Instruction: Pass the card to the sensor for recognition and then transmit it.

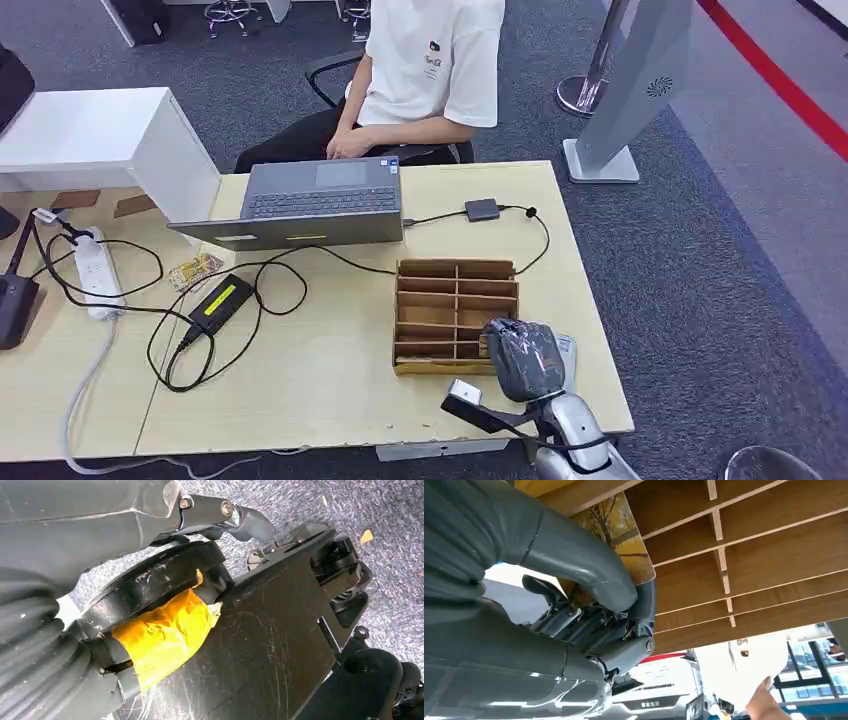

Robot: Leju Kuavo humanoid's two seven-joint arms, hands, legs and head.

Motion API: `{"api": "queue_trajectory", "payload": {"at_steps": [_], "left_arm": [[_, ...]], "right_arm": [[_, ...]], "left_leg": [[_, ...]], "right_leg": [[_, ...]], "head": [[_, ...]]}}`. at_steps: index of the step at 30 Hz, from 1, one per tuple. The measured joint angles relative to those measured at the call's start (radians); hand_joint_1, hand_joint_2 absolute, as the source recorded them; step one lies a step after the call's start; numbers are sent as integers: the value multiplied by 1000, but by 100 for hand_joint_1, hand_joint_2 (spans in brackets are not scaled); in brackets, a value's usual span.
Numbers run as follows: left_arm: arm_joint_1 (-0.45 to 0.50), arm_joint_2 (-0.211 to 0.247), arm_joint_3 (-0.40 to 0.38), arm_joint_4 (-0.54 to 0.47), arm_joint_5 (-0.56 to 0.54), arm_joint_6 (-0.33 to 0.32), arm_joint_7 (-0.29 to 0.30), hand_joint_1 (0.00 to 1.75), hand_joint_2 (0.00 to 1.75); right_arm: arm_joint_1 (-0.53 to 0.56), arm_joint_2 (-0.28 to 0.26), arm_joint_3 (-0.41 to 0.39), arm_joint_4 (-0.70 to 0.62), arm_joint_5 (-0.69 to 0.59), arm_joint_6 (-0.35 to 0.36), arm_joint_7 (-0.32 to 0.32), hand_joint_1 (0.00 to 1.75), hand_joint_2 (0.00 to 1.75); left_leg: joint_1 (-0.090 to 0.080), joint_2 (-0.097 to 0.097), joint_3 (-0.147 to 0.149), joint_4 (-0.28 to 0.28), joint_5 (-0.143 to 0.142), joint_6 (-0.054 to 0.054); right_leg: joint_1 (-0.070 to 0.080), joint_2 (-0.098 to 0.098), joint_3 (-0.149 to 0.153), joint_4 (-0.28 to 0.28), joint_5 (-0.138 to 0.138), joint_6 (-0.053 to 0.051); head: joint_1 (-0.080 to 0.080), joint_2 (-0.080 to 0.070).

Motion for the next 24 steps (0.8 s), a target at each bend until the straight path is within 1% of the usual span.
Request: {"api": "queue_trajectory", "payload": {"at_steps": [8, 17, 24], "left_arm": [[2, 0, 0, 0, 25, 20, -3, 0, 175], [2, 0, 0, 0, 22, 27, -2, 0, 175], [2, 0, 0, 0, 16, 26, 0, 0, 175]], "right_arm": [[11, -4, 0, -19, -2, 4, 0, 175, 175], [11, -6, -6, -46, 5, -13, 11, 175, 175], [-39, -21, -27, -123, 0, -6, 24, 175, 175]], "left_leg": [[0, 0, 0, 0, 0, 0], [0, 1, 0, 0, 0, 0], [0, 1, 0, 0, 0, 0]], "right_leg": [[0, 0, 0, 0, 0, 0], [0, 0, 0, 0, 0, 0], [0, 1, 0, 0, 0, 0]], "head": [[0, 0], [0, 0], [0, 0]]}}
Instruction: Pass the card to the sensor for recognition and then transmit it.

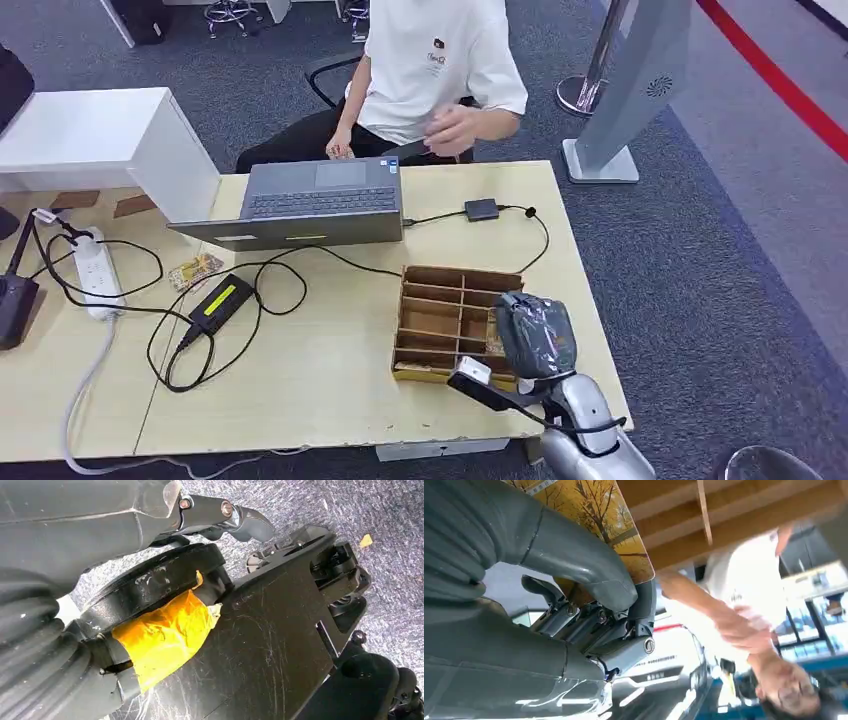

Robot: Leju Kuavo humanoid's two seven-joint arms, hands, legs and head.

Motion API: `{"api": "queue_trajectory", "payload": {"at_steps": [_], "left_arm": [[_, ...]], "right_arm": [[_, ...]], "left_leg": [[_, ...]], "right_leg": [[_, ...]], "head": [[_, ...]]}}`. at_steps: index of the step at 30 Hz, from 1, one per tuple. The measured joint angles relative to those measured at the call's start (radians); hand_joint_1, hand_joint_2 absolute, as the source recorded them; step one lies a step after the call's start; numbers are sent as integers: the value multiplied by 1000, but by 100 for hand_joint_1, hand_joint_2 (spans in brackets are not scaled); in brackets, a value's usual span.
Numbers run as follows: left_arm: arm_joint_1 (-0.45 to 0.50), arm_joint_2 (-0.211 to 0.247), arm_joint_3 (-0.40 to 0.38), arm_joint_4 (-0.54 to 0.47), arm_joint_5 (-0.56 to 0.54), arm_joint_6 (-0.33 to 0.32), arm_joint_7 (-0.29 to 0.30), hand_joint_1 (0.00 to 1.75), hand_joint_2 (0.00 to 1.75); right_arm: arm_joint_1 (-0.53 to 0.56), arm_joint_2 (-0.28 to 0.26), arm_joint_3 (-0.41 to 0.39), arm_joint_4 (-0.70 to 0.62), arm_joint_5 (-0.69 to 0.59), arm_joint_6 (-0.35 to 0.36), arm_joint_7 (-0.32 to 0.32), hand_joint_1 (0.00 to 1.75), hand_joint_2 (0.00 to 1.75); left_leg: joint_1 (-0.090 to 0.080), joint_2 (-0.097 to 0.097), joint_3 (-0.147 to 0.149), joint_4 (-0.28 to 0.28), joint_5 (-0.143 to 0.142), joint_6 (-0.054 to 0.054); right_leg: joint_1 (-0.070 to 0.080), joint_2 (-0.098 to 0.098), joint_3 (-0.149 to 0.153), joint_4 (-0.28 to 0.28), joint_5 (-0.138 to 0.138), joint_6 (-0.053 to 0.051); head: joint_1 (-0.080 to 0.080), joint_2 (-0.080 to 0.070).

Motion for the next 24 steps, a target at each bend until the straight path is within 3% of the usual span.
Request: {"api": "queue_trajectory", "payload": {"at_steps": [14, 20, 24], "left_arm": [[-2, -1, 0, 0, -18, -10, 2, 0, 175], [-9, -1, -10, 0, -42, -23, 14, 0, 175], [-12, -2, -11, 0, -45, -26, 20, 0, 175]], "right_arm": [[-179, -18, -22, -53, -37, 14, 18, 175, 175], [-384, 12, -27, 78, 6, -60, 35, 175, 175], [-462, 32, -34, 168, 2, -88, 38, 175, 175]], "left_leg": [[0, 1, 0, 0, 0, 0], [0, 1, 1, 0, 2, -2], [0, 0, 0, 0, 2, -2]], "right_leg": [[0, 1, 0, 1, 0, 0], [0, 1, 0, 1, 1, -1], [0, 1, 0, 1, 1, -1]], "head": [[0, 0], [0, 0], [0, 0]]}}
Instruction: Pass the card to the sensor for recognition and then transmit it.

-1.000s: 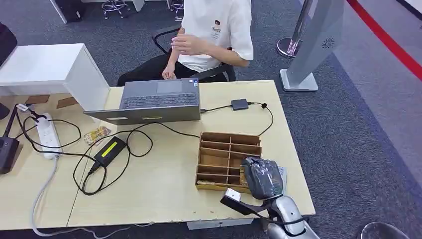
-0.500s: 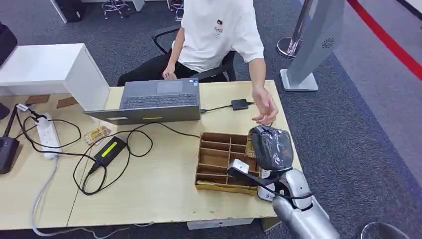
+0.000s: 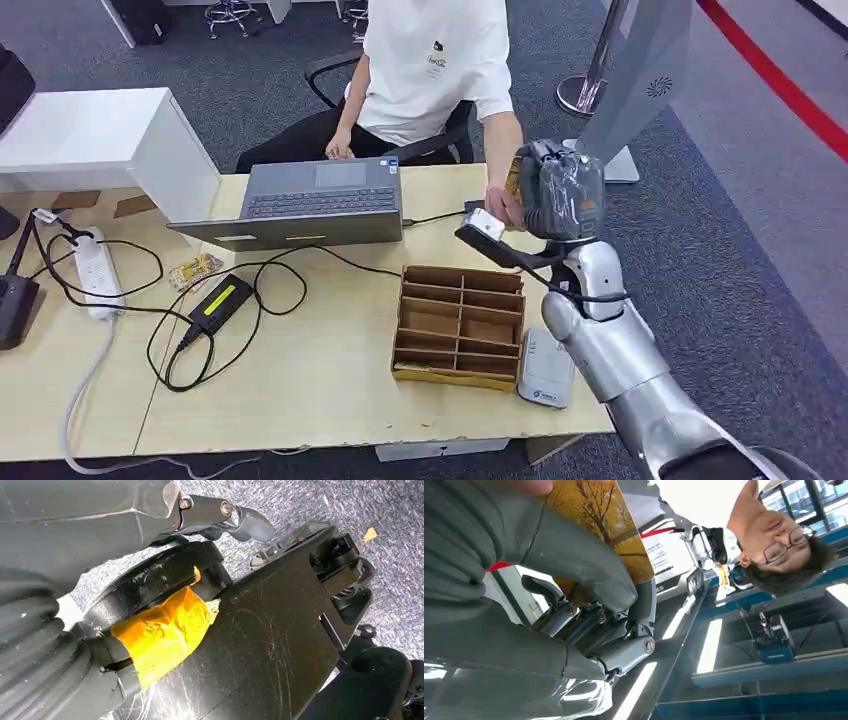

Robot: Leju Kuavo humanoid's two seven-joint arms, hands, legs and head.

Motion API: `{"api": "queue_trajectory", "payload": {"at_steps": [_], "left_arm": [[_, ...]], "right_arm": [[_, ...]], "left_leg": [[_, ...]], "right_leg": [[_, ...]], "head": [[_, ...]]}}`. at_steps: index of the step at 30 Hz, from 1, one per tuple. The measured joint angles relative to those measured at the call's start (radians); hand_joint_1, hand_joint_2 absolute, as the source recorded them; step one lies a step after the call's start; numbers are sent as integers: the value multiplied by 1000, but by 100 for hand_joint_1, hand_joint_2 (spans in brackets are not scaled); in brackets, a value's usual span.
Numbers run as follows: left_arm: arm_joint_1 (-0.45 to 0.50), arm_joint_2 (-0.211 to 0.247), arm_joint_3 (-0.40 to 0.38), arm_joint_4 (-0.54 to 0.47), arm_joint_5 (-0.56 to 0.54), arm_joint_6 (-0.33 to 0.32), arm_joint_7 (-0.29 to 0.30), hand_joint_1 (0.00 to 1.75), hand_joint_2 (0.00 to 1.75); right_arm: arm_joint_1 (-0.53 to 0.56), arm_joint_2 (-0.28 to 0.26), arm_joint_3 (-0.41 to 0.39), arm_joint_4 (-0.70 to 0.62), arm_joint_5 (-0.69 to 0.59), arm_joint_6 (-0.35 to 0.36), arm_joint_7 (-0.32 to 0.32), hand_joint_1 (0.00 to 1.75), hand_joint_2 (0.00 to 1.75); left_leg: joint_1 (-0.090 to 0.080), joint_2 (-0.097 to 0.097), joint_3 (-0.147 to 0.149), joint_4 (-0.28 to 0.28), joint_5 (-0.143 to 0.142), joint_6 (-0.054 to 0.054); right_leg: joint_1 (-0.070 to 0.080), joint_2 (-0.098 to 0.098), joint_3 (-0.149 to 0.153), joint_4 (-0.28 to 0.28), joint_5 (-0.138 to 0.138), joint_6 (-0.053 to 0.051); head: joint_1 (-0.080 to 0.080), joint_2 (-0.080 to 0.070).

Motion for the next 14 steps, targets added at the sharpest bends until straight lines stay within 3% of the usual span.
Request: {"api": "queue_trajectory", "payload": {"at_steps": [3, 4, 14], "left_arm": [[0, -2, 0, 0, 3, 0, 1, 0, 175], [0, -2, 0, 0, 6, 0, 1, 0, 175], [0, 0, 0, 0, 42, -3, 10, 0, 175]], "right_arm": [[-23, 8, -8, 44, -2, -5, -6, 175, 175], [-25, 9, -8, 54, -2, -5, -8, 0, 175], [-30, 16, -11, 100, 8, -5, -8, 0, 175]], "left_leg": [[0, 0, 0, 0, 0, 0], [0, 0, 0, 0, 0, 0], [0, -1, 0, 0, 0, 0]], "right_leg": [[0, 0, 0, 0, 0, 0], [0, 0, 0, 0, 0, 0], [0, 0, -1, 0, 0, 0]], "head": [[0, 0], [0, 0], [0, 0]]}}
